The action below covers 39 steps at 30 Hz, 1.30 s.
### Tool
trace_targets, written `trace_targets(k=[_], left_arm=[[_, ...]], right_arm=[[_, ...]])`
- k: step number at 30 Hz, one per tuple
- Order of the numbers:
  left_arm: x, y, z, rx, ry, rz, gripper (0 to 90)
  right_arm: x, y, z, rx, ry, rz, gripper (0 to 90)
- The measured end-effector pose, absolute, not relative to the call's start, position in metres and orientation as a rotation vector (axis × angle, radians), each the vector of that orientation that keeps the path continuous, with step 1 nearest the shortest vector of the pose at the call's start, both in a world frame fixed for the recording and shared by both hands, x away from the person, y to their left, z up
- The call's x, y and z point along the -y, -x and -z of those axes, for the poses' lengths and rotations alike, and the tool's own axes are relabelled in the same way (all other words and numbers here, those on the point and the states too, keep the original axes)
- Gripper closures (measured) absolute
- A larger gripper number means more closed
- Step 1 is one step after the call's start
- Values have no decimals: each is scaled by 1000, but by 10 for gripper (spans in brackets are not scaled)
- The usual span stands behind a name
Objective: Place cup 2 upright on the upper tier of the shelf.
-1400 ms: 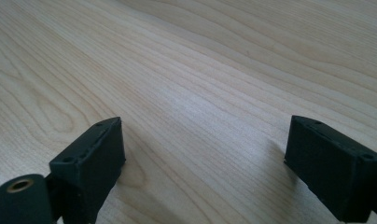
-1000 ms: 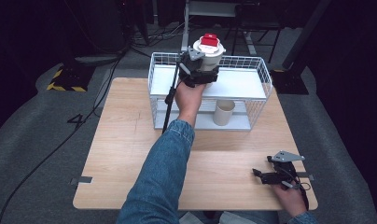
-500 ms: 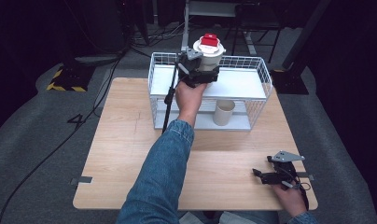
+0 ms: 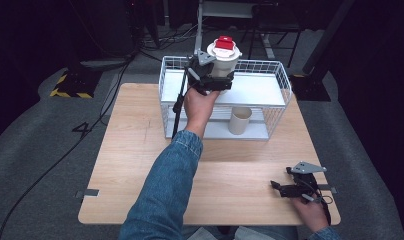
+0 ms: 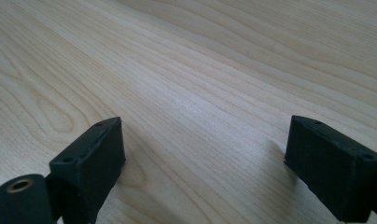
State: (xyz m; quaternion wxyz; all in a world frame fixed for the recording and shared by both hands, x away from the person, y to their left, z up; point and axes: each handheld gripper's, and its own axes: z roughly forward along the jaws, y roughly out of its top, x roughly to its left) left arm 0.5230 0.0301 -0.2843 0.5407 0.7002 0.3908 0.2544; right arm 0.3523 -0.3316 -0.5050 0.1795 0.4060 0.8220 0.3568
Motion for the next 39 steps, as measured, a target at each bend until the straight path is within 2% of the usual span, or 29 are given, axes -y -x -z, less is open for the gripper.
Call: trace_targets(k=[26, 39], left_arm=[[-71, -449, 266, -849, -1697, -626, 0], [-92, -412, 272, -836, -1706, -611, 0]], right_arm=[[332, -352, 505, -2327, -1144, -1005, 122], [332, -353, 505, -2329, -1142, -1002, 121]])
